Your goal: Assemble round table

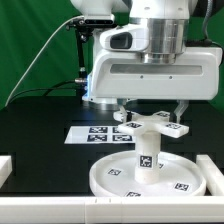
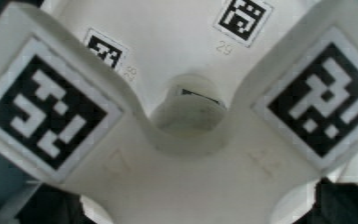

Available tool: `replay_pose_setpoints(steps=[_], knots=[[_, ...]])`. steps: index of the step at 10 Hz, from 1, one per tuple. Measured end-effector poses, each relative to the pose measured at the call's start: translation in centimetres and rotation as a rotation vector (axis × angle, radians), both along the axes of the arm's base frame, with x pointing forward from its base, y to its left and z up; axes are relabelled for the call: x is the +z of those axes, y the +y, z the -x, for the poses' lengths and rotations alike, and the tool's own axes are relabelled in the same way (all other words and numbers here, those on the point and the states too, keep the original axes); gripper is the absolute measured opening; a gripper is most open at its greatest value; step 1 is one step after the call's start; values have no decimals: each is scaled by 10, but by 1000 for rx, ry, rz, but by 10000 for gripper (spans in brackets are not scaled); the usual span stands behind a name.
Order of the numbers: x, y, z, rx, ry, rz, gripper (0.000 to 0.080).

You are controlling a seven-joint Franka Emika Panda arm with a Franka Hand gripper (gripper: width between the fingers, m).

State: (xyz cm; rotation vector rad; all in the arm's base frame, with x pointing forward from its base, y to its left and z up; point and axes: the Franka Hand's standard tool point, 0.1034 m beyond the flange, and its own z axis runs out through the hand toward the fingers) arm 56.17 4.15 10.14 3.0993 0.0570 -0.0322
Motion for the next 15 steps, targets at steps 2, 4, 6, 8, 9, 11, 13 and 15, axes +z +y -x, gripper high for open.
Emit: replay_pose_setpoints(steps=[2,4,6,8,9,11,13,15], knots=[[-1,0,0,0,2,1,608],[-1,0,0,-24,1,1,460],[-1,0,0,-26,1,1,446],[-2,0,0,-154,-6,3,446],[-2,0,-2,-274,-38,1,446],[-2,1,-1,-557,-66,-12,446],[-3,0,-1,-887,-75,-69,446],[-3,0,0,-1057,-78,-108,446]])
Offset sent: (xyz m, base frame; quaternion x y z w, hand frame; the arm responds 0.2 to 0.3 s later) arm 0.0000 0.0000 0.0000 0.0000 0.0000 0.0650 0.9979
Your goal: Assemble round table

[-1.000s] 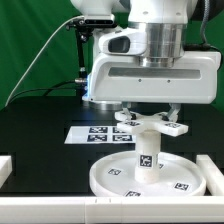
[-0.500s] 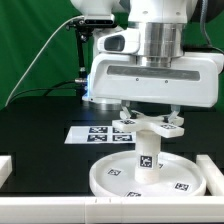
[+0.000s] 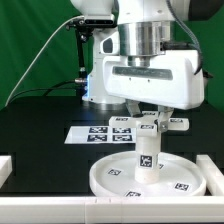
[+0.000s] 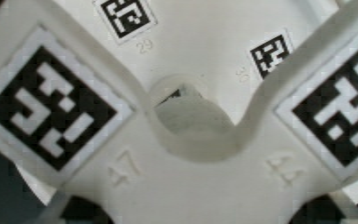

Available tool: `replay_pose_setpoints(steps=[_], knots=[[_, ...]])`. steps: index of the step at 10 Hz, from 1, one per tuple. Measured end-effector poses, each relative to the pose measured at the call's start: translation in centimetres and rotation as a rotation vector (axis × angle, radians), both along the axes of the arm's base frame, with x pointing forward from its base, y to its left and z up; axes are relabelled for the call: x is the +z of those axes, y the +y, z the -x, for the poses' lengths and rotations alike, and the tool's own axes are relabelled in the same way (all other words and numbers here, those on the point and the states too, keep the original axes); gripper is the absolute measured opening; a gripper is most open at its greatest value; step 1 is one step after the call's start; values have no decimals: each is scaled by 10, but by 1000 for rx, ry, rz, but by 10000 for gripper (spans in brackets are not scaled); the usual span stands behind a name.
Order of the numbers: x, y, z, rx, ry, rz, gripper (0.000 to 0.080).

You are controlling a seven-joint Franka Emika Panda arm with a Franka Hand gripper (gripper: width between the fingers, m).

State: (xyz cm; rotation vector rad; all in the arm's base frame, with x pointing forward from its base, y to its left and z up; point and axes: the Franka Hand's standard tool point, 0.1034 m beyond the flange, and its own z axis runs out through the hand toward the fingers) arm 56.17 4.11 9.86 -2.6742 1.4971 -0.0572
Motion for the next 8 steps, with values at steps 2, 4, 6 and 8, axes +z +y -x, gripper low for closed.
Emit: replay_pose_setpoints(steps=[2,4,6,8], knots=[[0,0,0,-107,5,-11,446],[0,-4,-1,-349,19,-52,446],[-2,0,-1,-660,12,-70,447],[-2,0,0,-855,-14,-92,447]])
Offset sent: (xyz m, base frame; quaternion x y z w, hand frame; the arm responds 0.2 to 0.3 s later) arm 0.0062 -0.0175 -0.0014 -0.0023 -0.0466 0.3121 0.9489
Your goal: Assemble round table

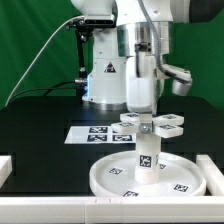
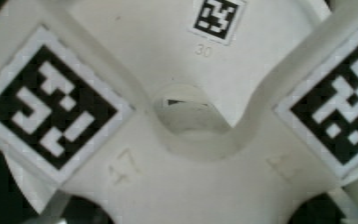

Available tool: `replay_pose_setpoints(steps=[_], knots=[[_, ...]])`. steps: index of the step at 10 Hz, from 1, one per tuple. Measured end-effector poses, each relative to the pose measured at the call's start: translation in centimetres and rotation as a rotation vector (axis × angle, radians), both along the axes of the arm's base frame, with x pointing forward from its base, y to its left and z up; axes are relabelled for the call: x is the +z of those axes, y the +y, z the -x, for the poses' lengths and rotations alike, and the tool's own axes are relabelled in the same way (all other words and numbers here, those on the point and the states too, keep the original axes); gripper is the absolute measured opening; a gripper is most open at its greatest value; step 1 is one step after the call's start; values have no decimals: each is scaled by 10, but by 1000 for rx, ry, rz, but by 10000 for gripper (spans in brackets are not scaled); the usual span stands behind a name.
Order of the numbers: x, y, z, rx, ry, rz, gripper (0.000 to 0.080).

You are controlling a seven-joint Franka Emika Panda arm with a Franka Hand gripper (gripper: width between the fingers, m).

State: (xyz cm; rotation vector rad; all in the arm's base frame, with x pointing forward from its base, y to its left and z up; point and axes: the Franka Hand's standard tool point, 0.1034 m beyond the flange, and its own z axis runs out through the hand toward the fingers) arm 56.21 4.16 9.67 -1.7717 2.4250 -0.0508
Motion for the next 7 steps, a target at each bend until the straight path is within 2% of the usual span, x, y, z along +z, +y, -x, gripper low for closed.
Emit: replay_pose_setpoints(steps=[3,4,5,6,7], knots=[[0,0,0,0,0,0,448],[0,0,0,0,0,0,594],[0,0,0,0,0,0,594],[0,0,0,0,0,0,638],[0,0,0,0,0,0,647]])
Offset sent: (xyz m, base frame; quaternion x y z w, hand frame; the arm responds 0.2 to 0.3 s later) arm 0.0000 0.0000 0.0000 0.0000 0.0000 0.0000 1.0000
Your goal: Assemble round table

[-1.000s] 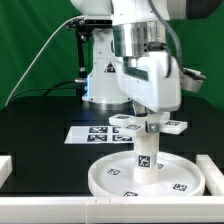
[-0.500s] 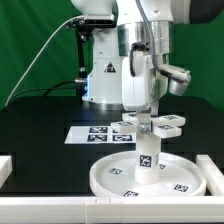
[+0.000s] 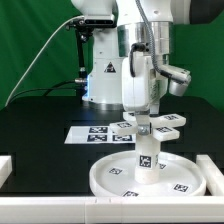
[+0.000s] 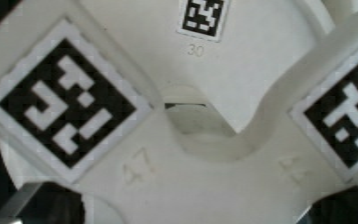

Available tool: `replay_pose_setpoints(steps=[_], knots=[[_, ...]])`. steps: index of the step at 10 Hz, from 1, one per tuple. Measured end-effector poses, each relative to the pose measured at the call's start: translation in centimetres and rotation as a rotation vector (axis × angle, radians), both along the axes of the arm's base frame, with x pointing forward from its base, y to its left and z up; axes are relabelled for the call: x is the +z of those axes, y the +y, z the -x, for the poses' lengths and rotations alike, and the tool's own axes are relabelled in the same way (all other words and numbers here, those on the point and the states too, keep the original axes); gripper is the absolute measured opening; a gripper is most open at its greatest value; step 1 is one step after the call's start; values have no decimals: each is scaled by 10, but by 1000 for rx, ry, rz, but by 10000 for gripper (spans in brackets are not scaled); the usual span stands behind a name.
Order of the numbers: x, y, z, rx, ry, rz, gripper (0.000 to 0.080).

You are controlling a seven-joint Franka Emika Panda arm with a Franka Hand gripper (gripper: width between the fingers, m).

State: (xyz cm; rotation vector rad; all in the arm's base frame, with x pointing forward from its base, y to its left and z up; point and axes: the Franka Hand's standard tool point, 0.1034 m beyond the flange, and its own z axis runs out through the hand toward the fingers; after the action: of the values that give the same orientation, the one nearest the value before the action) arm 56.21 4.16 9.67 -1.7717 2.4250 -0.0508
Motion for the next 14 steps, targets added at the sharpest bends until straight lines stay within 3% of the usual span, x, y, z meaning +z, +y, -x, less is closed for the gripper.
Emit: replay_pose_setpoints(steps=[5,7,10,12,14], knots=[[0,3,0,10,-3,-3,649],[16,5,-2,73,-6,-30,649],[33,4,-5,386,-26,-15,649],[34,-1,-7,750,-42,22,649],[36,1,-6,973,-24,23,649]])
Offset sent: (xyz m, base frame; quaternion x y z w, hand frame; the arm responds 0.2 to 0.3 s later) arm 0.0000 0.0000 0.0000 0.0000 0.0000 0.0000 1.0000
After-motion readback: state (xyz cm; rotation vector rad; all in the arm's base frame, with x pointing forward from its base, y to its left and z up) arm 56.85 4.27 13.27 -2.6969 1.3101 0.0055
